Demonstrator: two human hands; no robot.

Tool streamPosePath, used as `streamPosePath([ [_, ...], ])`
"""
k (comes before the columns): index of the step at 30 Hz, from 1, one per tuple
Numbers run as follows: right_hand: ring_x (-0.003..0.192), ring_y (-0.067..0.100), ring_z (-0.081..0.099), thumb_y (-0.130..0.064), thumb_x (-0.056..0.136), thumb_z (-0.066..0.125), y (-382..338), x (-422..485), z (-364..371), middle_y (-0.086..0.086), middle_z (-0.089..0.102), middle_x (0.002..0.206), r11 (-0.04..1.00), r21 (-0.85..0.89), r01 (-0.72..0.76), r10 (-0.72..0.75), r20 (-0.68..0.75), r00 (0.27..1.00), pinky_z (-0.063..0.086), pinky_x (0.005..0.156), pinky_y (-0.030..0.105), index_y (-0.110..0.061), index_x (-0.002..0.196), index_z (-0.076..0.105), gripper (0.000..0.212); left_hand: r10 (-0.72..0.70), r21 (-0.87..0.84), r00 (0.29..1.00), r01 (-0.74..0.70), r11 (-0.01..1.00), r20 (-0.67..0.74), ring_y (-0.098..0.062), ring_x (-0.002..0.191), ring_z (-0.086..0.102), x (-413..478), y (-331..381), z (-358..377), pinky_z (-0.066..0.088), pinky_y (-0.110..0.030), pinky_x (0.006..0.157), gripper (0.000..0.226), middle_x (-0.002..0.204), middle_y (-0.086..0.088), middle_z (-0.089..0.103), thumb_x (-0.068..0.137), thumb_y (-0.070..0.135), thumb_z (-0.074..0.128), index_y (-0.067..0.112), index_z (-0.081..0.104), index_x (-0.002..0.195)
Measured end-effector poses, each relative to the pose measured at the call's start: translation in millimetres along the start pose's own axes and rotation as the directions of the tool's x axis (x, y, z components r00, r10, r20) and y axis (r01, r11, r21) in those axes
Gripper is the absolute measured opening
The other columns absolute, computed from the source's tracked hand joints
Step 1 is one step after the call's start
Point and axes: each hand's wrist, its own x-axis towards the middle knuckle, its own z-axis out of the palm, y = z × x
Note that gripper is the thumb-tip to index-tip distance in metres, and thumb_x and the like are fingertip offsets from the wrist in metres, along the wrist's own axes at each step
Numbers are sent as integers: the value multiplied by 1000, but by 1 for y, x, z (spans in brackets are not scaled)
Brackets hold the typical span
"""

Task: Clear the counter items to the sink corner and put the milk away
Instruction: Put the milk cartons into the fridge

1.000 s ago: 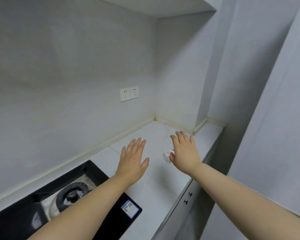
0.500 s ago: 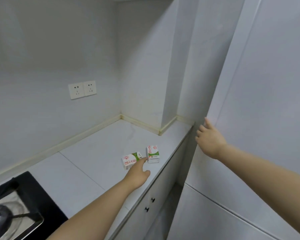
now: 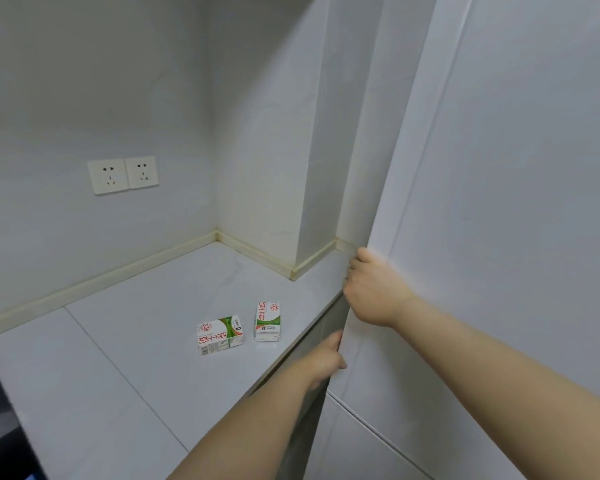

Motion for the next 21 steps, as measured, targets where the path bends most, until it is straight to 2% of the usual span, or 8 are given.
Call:
streamPosePath([
  [3,46,18,23,-11,45,69,4,0,3,1,43,35,1000,24,3,-3,-1,1000,20,64,33,-17,34,50,23,0,4,999,0,1000,-48,-18,118,48,11,-1,4,41,-31,98,67,135,-10,49,77,-20,28,9,36,137],
  [5,47,18,21,-11,47,67,6,1,7,1,43,34,1000,17,-3,4,-12,1000,20,64,33,-17,33,49,23,7,-13,998,-8,1000,-65,-16,117,48,11,-3,7,42,-31,96,72,132,-9,51,73,-20,26,11,37,137],
  [7,47,18,23,-12,53,61,8,2,3,-1,46,36,1000,-11,-22,22,42,999,18,65,33,-19,35,51,21,3,-34,996,-6,999,-86,-15,115,49,7,-3,9,44,-32,95,73,127,-5,53,71,-20,25,13,39,135],
  [9,53,19,31,-14,69,52,4,2,0,-4,56,50,996,-90,-8,20,138,990,15,66,34,-22,50,58,21,0,-69,996,-7,998,-91,-15,114,49,6,-4,10,45,-33,94,74,124,-3,54,71,-21,24,15,41,134],
  [12,63,19,38,-13,85,38,0,1,1,-7,62,69,992,-127,-7,28,159,987,13,68,36,-24,70,62,30,-5,-90,997,-3,996,-81,-14,113,51,0,-5,9,47,-32,90,74,121,-1,55,72,-21,26,14,41,135],
  [15,63,18,36,-13,85,40,-7,4,-4,-8,60,68,991,-132,-25,43,140,989,14,70,36,-25,70,64,30,7,-126,999,-14,992,-50,-11,109,53,-11,-6,4,49,-23,81,69,120,1,55,76,-23,29,11,41,134],
  [17,65,17,36,-9,86,40,-13,3,-14,-8,57,69,992,-125,-18,39,168,985,18,72,34,-24,71,62,30,11,-161,1000,-14,987,-19,-5,105,52,-21,-8,-2,45,-25,83,73,119,7,53,75,-25,27,13,39,137],
  [21,58,12,30,-3,86,37,-36,4,-47,-5,39,60,992,-121,27,10,293,956,22,67,31,-19,61,43,31,-35,-217,999,43,975,42,-10,120,43,-48,-23,-14,45,-30,89,79,140,0,45,74,-26,22,12,35,141],
])
